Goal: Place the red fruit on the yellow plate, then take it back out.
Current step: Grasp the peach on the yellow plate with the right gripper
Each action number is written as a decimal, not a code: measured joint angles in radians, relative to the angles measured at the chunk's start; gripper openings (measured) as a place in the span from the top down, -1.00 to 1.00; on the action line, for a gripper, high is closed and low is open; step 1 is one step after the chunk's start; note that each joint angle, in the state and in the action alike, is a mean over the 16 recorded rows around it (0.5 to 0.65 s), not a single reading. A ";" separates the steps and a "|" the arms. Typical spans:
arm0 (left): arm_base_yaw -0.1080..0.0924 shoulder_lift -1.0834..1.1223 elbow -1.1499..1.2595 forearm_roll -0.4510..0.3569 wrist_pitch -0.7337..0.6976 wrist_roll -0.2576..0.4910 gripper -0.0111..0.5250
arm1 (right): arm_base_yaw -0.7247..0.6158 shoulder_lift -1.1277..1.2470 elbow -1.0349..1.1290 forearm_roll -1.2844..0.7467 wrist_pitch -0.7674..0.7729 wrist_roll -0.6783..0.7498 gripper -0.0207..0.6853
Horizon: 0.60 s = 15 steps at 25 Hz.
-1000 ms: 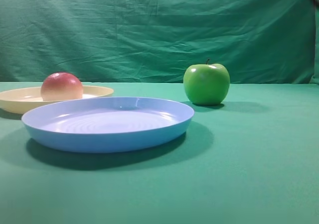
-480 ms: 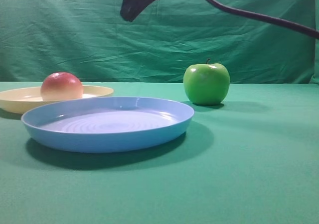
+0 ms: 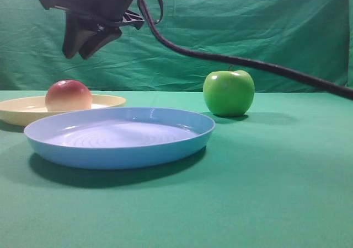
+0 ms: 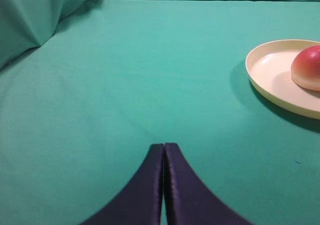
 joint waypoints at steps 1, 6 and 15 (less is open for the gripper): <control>0.000 0.000 0.000 0.000 0.000 0.000 0.96 | 0.000 0.008 0.000 0.006 -0.006 -0.003 -0.72; 0.000 0.000 0.000 0.000 0.000 0.000 0.96 | 0.000 0.048 -0.001 0.025 -0.024 -0.012 -0.82; 0.000 0.000 0.000 0.000 0.000 0.000 0.96 | 0.000 0.090 -0.003 0.026 -0.022 -0.021 -0.24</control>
